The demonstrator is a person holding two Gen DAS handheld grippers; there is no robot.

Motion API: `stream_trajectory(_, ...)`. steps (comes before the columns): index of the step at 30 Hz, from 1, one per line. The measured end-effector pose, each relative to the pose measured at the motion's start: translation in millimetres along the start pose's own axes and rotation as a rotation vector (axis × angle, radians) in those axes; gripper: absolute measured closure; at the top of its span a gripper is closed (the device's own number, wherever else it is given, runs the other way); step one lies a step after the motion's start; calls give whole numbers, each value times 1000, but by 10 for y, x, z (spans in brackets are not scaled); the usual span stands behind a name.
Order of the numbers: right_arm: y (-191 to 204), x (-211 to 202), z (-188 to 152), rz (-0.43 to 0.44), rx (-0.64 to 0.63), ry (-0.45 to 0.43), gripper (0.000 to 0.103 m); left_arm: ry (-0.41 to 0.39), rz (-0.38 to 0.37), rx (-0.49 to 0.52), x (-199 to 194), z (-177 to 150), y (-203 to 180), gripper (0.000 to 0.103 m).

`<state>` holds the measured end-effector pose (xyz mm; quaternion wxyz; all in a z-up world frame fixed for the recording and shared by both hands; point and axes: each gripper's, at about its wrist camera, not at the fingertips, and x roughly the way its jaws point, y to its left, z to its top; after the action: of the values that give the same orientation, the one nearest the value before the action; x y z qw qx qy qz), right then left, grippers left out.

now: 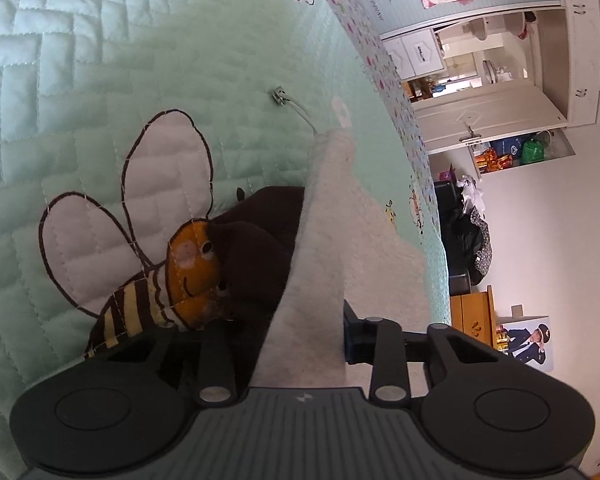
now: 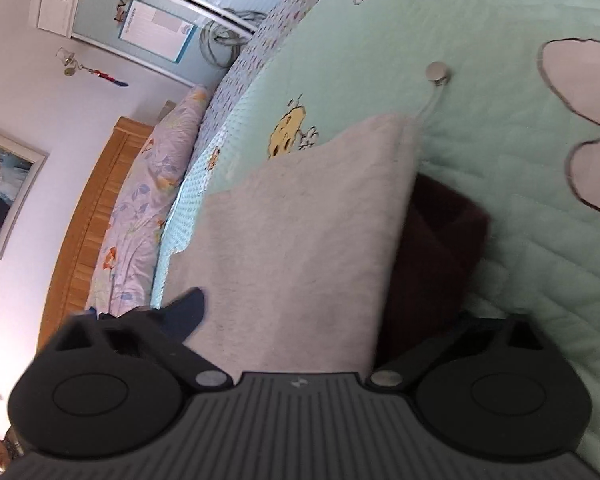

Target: Fold clothes

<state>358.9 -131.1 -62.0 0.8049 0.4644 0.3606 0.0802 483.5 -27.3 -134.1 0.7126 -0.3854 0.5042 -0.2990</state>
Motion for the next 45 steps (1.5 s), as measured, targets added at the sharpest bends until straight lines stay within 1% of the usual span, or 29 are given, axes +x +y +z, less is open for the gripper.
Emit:
stream_trajectory(1,-42,-20,-22,-14,9,-2,69,-7,-2,3,-2,-13,8,71)
stream_trajectory(2,-89,-47,-47,-18,17,-7,70,-13,0,5,-9,-29,4,72)
stream_trajectory(6,-63,-43,-107,-37,-2,-44,71,-33,10,14,-41,-82,-27,73)
stream_trajectory(8,-31,-44,-118,-46,-10,-57,73,-38,11,20,-65,-92,-55,75)
stream_trajectory(12,-10,-139,-177,-57,-46,-90,74,-42,14,32,-106,-99,-91,77)
stream_trajectory(15,3,-106,-149,-68,-50,-115,75,-51,4,41,-145,-100,-144,79)
stream_trajectory(18,105,-168,-157,-65,-83,-147,76,-65,-19,56,-219,-101,-232,80)
stream_trajectory(22,304,-291,-172,-62,-134,-167,77,-85,-42,86,-384,-170,-422,81)
stream_trajectory(27,586,-401,-186,-54,-176,-173,78,-108,-64,90,-638,-313,-605,81)
stream_trajectory(30,737,-478,-226,-43,-198,-175,78,-122,-72,108,-849,-429,-683,81)
stream_trajectory(33,903,-544,-285,-24,-220,-178,78,-138,-79,106,-1063,-559,-724,81)
stream_trajectory(40,1196,-627,-535,-6,-260,-149,78,-174,-45,164,-1566,-984,-889,81)
stream_trajectory(42,1208,-622,-638,-6,-258,-136,78,-180,-19,191,-1663,-1111,-929,81)
stream_trajectory(45,1146,-579,-798,-8,-237,-116,78,-158,49,217,-1683,-1265,-911,81)
